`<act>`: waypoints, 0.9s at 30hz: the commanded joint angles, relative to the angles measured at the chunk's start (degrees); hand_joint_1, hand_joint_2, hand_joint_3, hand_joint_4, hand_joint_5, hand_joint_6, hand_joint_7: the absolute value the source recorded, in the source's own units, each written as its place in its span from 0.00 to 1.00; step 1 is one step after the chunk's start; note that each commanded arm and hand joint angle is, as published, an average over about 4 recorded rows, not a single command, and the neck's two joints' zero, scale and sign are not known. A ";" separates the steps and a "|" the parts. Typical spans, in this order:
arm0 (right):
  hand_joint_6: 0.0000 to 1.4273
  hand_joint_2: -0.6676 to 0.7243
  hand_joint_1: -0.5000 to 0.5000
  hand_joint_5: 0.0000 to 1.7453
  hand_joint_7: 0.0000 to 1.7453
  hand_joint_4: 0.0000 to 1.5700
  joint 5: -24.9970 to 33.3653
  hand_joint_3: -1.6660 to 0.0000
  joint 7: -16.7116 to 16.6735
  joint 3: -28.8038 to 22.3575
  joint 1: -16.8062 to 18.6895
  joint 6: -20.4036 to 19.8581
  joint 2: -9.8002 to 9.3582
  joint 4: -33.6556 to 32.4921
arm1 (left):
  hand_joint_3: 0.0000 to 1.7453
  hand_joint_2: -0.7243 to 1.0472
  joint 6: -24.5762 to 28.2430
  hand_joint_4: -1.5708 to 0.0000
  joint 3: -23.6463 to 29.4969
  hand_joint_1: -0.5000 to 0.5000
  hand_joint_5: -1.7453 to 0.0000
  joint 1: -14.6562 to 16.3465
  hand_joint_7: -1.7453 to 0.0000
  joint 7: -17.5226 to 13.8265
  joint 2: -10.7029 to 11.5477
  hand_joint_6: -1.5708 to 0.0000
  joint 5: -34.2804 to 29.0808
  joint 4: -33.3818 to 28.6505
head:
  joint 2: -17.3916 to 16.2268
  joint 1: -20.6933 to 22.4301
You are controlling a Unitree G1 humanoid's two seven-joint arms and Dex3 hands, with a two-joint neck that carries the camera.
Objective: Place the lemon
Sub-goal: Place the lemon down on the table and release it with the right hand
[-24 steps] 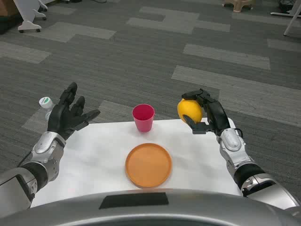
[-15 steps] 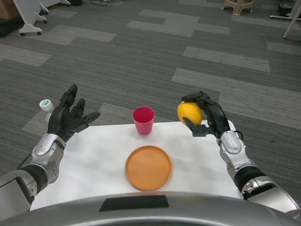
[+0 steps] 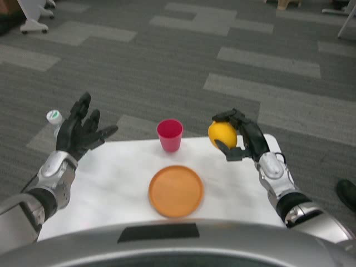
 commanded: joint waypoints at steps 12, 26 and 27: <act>0.68 0.05 0.29 0.79 0.68 0.35 0.39 0.33 -0.25 0.83 -0.96 -0.13 -0.38 9.89 | 0.05 0.70 -0.60 1.00 0.54 1.00 1.00 -1.13 1.00 0.16 1.00 1.00 0.11 0.14 | -3.61 -5.08; 0.63 0.05 0.29 0.78 0.68 0.35 0.63 0.30 -0.08 6.91 -3.88 4.00 -0.30 17.60 | 0.05 0.70 -0.60 1.00 0.50 1.00 1.00 -1.08 1.00 0.16 0.91 1.00 0.02 0.27 | -4.41 -6.11; 0.62 0.05 0.29 0.78 0.68 0.33 0.59 0.30 -0.08 7.16 -4.06 4.33 -0.30 17.97 | 0.05 0.70 -0.60 1.00 0.50 1.00 1.00 -1.08 1.00 0.16 0.91 1.00 0.04 0.25 | -4.51 -6.23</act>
